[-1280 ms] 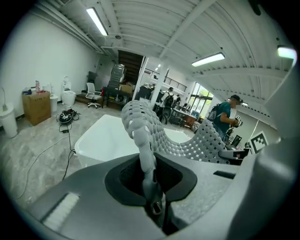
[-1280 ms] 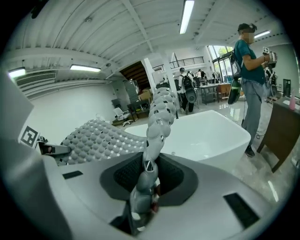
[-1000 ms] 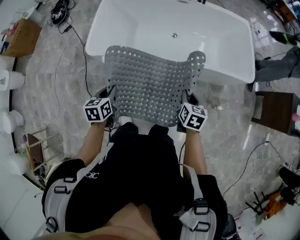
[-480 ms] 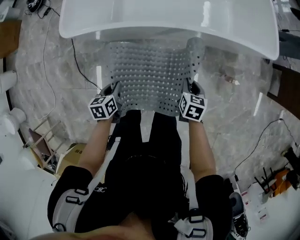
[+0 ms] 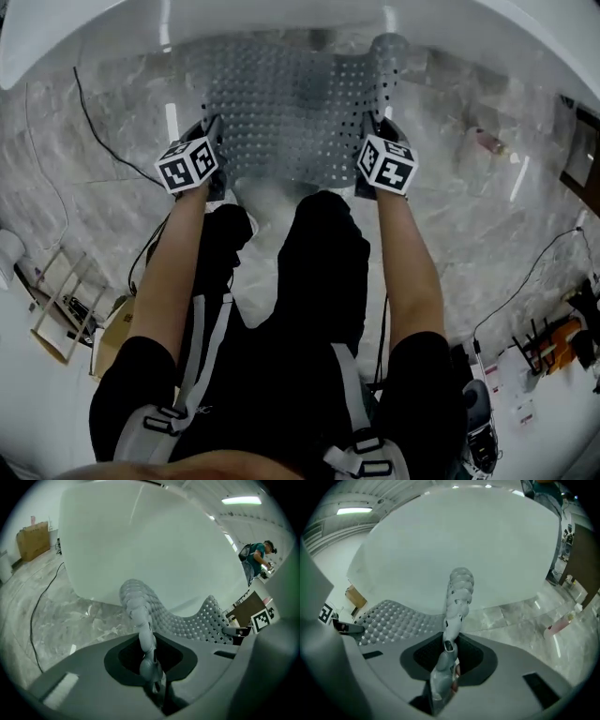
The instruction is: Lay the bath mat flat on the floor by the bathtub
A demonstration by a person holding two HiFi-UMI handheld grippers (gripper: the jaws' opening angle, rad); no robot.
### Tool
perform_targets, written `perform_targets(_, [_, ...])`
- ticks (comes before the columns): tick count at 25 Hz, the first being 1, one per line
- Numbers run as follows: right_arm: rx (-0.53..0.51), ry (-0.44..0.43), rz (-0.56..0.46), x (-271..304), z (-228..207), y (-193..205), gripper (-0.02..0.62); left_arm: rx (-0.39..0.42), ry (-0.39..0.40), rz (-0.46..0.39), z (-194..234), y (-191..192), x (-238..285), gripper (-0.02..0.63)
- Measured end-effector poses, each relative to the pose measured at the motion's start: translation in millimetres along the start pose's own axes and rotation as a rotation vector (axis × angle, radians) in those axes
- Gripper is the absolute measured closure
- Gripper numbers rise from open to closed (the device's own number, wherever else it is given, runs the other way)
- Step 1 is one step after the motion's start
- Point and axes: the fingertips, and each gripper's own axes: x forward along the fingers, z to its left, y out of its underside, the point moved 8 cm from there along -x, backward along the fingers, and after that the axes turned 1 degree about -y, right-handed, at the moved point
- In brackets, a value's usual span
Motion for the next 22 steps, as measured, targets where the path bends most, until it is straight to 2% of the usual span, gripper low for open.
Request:
perform_targets(4, [0.017,0.003,0.006,83,-40,21,0.508,0.000,-0.004,0.013,21,23,85,0.551])
perform_targets(8, [0.015,-0.009,0.046,148,-68,42,0.496,0.055,-0.005,0.017,43,37,145,0.530])
perform_targets(11, [0.065,0.014,0.099,179,-96,58,0.476,0.106,-0.006,0.046,54,44,176,0.518])
perform_targets(13, [0.108,0.046,0.129,189,-109,65,0.465,0.121,-0.016,0.086,62,48,189,0.515])
perform_targets(16, [0.156,0.079,0.181,194,-120,72,0.447,0.085,-0.008,0.176,75,60,205,0.507])
perform_targets(17, [0.154,0.105,0.200,193,-124,73,0.434,0.077,-0.007,0.211,78,64,208,0.492])
perform_targets(19, [0.116,0.177,0.227,185,-129,73,0.427,0.103,-0.037,0.265,86,68,206,0.421])
perform_targets(21, [0.072,0.222,0.237,170,-124,70,0.393,0.150,-0.086,0.282,95,65,191,0.367])
perform_targets(22, [0.059,0.230,0.236,161,-119,67,0.382,0.166,-0.108,0.279,98,61,179,0.367])
